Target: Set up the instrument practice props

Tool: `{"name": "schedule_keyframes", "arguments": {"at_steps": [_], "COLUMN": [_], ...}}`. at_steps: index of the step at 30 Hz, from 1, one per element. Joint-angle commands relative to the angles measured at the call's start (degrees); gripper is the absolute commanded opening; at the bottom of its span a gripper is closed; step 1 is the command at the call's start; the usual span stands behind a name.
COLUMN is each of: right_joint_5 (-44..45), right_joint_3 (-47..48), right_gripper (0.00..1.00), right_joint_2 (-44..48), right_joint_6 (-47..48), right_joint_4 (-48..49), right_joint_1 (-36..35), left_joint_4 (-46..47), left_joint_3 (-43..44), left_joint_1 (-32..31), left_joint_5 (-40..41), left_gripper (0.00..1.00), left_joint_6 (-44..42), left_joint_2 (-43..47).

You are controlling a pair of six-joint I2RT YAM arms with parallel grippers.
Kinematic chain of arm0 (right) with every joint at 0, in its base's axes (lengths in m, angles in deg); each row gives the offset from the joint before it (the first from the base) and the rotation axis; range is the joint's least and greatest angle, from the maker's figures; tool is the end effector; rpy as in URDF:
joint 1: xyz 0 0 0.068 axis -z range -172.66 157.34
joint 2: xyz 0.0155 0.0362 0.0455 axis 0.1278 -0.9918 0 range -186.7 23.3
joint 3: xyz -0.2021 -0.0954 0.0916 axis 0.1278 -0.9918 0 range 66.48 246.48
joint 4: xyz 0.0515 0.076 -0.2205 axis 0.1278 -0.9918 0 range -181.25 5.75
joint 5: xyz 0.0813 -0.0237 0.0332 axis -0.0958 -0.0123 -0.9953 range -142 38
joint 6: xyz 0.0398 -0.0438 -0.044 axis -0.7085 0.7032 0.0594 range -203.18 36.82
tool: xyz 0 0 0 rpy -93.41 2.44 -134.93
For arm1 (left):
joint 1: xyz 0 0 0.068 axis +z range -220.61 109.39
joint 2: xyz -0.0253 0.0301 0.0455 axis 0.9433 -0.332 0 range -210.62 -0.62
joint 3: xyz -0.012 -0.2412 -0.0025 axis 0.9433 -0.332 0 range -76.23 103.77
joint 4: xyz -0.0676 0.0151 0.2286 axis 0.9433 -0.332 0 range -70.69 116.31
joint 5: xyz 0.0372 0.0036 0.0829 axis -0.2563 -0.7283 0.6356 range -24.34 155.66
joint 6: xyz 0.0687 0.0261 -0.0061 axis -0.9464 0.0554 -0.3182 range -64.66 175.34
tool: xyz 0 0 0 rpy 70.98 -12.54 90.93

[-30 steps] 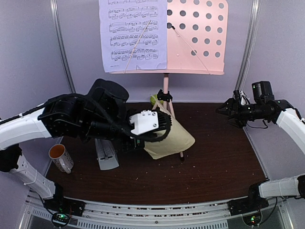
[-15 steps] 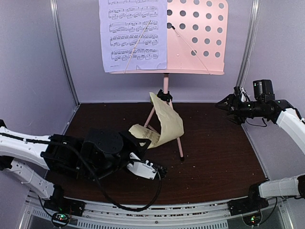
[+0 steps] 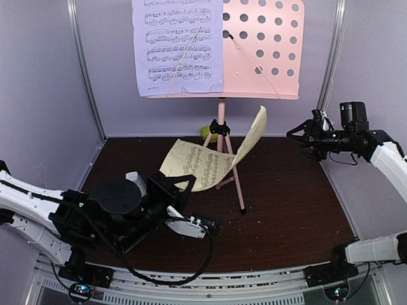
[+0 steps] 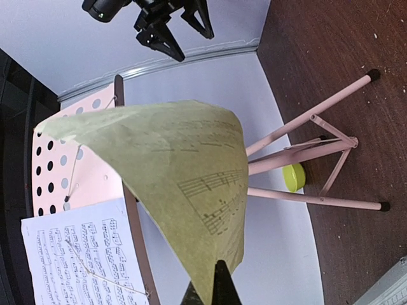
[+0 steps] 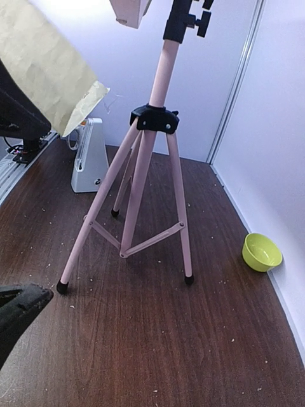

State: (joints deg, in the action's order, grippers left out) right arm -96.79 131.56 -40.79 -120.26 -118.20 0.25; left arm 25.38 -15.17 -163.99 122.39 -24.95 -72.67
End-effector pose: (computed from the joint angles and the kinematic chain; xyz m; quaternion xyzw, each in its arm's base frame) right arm 0.2301 0.0724 0.3215 0.0345 0.8318 0.4762 0.2831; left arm 0.0348 -0.2848 0.3283 0.6659 0.3365 0.3034 0.5927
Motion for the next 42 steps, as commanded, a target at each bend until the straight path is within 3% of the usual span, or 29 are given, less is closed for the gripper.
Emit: {"name": "schedule_keyframes", "arguments": {"at_steps": [1, 8, 15, 22, 29, 34, 42], "right_joint_5": [-3.41, -12.33, -20.59, -19.79, -17.82, -16.9, -17.85], "right_joint_3": [3.25, 5.41, 7.04, 10.85, 10.31, 2.23, -12.26], "right_gripper": [0.79, 0.79, 0.8, 0.79, 0.78, 0.79, 0.84], "right_joint_2": [-0.49, -1.16, -4.85, -9.77, -11.41, -7.01, -2.63], "right_joint_6": [-0.93, -3.6, -2.74, 7.86, 14.86, 10.27, 0.06], "right_joint_4": [2.42, 8.64, 11.17, 0.38, -7.14, -1.27, 16.93], "right_joint_1": [-0.07, -3.23, -12.12, -22.95, -26.44, -26.65, -27.21], "left_joint_4": [0.91, -6.79, -10.05, -8.4, -8.48, -7.18, -5.2], "left_joint_3": [1.1, 3.53, 5.66, 6.25, 6.84, 6.8, 8.55], "left_joint_1": [-1.89, -5.3, -7.62, -8.39, -8.82, -8.91, -8.88], "left_joint_5": [1.7, 1.66, 1.13, 1.5, 1.6, 1.8, 2.09], "left_gripper": [0.0, 0.0, 0.0, 0.0, 0.0, 0.0, 0.0], "left_joint_6": [0.74, 4.8, 6.46, 5.14, 4.97, 4.48, 3.74], "left_joint_2": [0.91, 1.37, 1.0, 0.15, 0.02, -0.19, -0.11]}}
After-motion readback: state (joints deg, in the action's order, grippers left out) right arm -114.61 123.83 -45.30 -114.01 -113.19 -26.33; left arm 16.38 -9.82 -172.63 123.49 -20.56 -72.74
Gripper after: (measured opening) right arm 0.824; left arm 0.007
